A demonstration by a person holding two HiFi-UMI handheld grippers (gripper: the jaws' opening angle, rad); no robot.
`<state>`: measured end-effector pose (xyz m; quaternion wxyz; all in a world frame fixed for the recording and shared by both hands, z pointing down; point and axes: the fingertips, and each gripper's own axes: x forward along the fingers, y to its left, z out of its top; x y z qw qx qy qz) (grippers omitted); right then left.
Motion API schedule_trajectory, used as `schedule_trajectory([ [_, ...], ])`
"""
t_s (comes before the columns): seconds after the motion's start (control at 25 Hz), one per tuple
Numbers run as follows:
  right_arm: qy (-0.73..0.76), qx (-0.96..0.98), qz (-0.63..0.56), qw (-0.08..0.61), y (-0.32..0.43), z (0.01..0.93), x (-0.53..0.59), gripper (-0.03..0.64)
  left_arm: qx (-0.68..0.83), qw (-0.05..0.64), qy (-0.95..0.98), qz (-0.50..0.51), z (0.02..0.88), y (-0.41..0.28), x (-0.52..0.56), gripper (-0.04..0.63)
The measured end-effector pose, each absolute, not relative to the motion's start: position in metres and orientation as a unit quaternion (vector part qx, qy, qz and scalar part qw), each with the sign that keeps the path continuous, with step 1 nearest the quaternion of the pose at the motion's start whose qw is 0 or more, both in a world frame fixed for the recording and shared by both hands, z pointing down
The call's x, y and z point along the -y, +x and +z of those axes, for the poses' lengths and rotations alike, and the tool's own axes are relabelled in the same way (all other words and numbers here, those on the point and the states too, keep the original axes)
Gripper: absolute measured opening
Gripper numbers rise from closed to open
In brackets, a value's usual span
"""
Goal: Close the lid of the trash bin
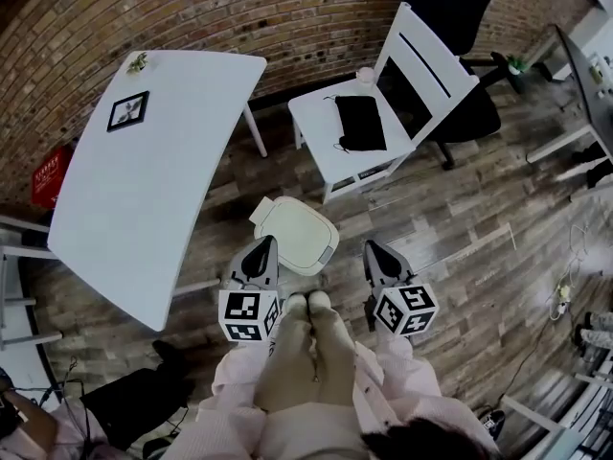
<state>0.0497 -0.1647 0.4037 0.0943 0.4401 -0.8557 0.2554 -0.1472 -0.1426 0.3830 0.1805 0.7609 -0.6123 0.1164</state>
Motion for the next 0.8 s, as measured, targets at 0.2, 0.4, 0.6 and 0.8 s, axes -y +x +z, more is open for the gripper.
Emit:
schedule_trajectory([
  [0.2,0.423,0.874,0.226,0.076,0.038,0.369,0.179,0.003,0.631,0.156,0.754,0.093,0.347,-0.161,0.147,-0.008],
  [0.4,0.410,0.888,0.199,0.060,0.027,0.338,0.191,0.003,0.645,0.126,0.750,0.073,0.312,-0.173,0.150,-0.008],
  [0.6,0.404,0.897,0.175,0.045,0.020,0.313,0.201,0.003,0.659,0.100,0.743,0.055,0.284,-0.187,0.150,-0.008],
  [0.8,0.400,0.904,0.150,0.023,0.018,0.287,0.212,0.003,0.669,0.076,0.738,0.043,0.259,-0.197,0.151,-0.008],
])
